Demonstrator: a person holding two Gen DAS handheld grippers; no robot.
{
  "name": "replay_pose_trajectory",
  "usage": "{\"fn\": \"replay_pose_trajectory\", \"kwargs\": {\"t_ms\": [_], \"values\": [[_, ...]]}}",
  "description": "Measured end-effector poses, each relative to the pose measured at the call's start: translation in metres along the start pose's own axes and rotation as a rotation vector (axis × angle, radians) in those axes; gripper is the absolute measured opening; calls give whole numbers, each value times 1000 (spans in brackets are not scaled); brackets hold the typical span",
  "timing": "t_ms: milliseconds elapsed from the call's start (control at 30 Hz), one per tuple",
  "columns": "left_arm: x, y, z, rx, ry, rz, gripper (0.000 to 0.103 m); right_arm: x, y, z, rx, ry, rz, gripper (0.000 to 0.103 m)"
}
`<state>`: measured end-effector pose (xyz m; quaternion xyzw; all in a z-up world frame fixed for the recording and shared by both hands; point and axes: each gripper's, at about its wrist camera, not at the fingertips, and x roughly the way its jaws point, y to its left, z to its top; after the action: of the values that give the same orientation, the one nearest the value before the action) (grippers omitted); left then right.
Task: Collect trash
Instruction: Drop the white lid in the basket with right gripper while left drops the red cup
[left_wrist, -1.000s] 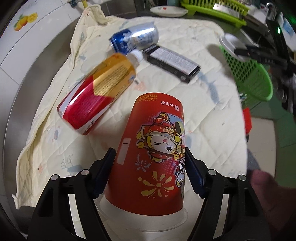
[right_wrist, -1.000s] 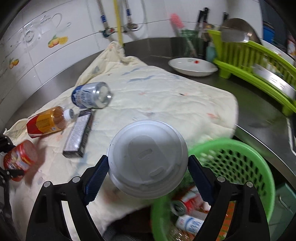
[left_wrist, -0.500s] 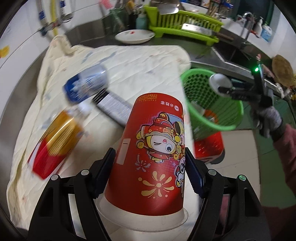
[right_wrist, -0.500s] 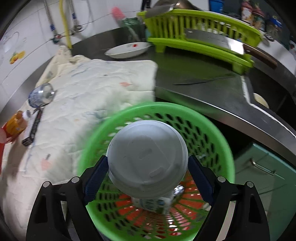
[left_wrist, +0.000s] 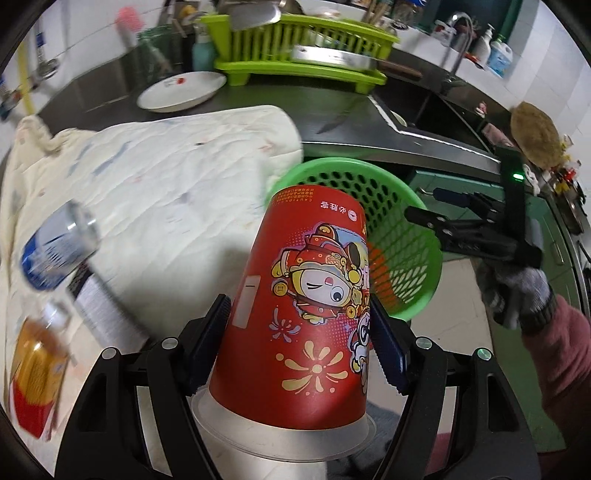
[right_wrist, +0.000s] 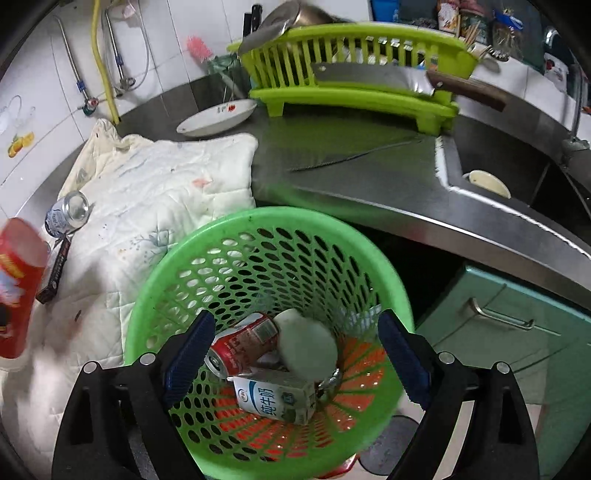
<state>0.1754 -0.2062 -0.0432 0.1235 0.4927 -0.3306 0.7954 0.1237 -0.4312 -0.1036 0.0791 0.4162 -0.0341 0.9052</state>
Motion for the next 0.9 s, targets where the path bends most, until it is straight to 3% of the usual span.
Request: {"fn": "replay_pose_trajectory", "kwargs": {"t_ms": [233,533,700,900], "values": [[53,-32,28,8,81,-34,72,-41,-18,-9,16,-64,8,87],[108,-69,52,27,164,-25,72,-74,-39,-22,53,-118,15,87],[126,-85,62,50,162,-10,74,-79,-44,-29,65,-125,14,87],[122,-86,69,17,108,-62,81,-78,-52,-35,86,-122,13,87]]}}
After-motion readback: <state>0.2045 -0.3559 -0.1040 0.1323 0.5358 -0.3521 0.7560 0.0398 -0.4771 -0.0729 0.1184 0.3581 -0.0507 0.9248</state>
